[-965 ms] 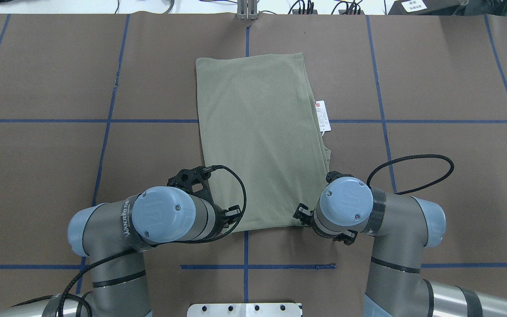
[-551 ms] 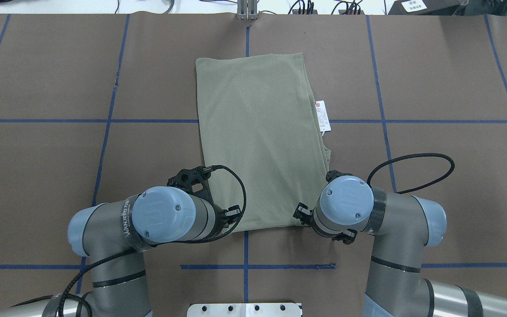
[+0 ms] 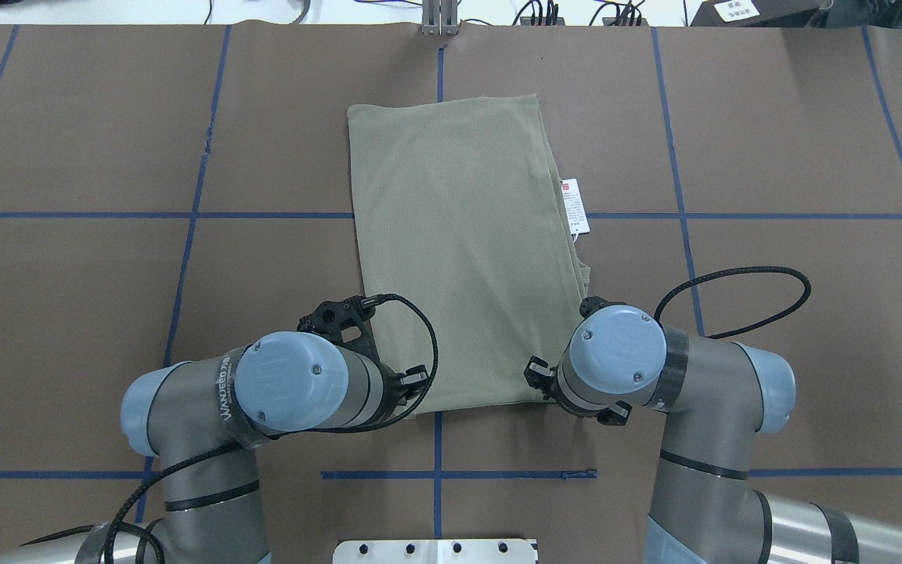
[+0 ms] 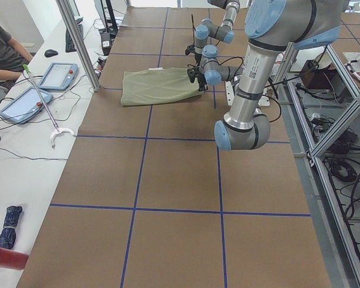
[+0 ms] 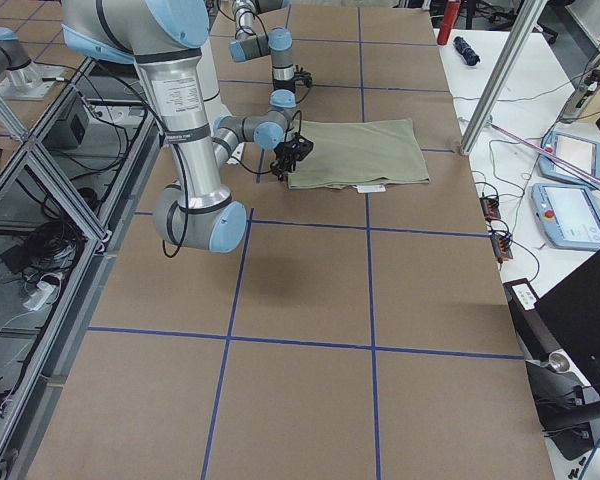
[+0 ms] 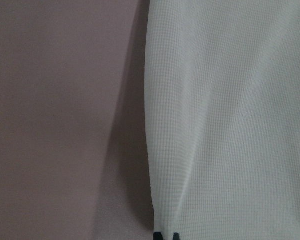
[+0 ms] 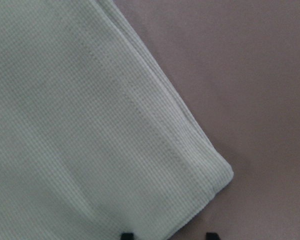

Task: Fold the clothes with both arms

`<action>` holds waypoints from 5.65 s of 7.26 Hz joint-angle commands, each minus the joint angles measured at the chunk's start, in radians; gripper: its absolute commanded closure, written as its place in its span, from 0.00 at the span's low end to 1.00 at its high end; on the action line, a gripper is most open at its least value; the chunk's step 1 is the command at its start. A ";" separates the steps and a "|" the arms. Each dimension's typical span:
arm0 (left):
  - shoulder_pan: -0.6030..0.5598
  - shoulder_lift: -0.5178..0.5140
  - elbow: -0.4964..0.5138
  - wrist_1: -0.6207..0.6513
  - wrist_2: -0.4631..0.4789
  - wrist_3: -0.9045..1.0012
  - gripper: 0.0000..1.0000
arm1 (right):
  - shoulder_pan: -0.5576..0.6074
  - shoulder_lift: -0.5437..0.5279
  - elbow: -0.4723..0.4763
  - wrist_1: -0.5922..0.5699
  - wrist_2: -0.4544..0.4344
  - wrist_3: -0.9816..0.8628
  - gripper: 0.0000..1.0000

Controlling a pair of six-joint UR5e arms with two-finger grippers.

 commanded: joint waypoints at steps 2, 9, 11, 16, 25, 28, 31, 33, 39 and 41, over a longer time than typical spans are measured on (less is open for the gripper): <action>0.000 -0.001 0.000 0.000 0.000 0.000 1.00 | 0.004 0.009 0.000 0.001 -0.002 -0.002 1.00; 0.002 0.014 -0.047 0.015 0.001 -0.002 1.00 | 0.035 0.020 0.058 0.005 0.008 0.007 1.00; 0.024 0.026 -0.128 0.090 0.002 -0.002 1.00 | 0.004 0.008 0.127 0.004 0.014 0.009 1.00; 0.144 0.062 -0.301 0.270 0.002 -0.003 1.00 | -0.131 -0.060 0.271 0.002 0.014 0.084 1.00; -0.267 -0.064 0.092 0.000 -0.032 0.207 1.00 | 0.301 0.331 -0.340 0.255 0.011 -0.032 1.00; -0.322 -0.110 0.184 -0.043 -0.034 0.235 1.00 | 0.341 0.411 -0.469 0.255 0.021 -0.034 1.00; -0.362 -0.184 0.337 -0.102 -0.031 0.253 1.00 | 0.345 0.466 -0.572 0.260 0.029 -0.037 1.00; -0.440 -0.217 0.510 -0.221 -0.031 0.306 0.41 | 0.369 0.477 -0.630 0.338 0.038 -0.034 0.72; -0.633 -0.212 0.560 -0.207 -0.240 0.645 0.00 | 0.574 0.422 -0.637 0.300 0.271 -0.313 0.00; -0.789 0.025 0.339 -0.209 -0.332 1.013 0.00 | 0.724 0.219 -0.414 0.147 0.310 -0.824 0.00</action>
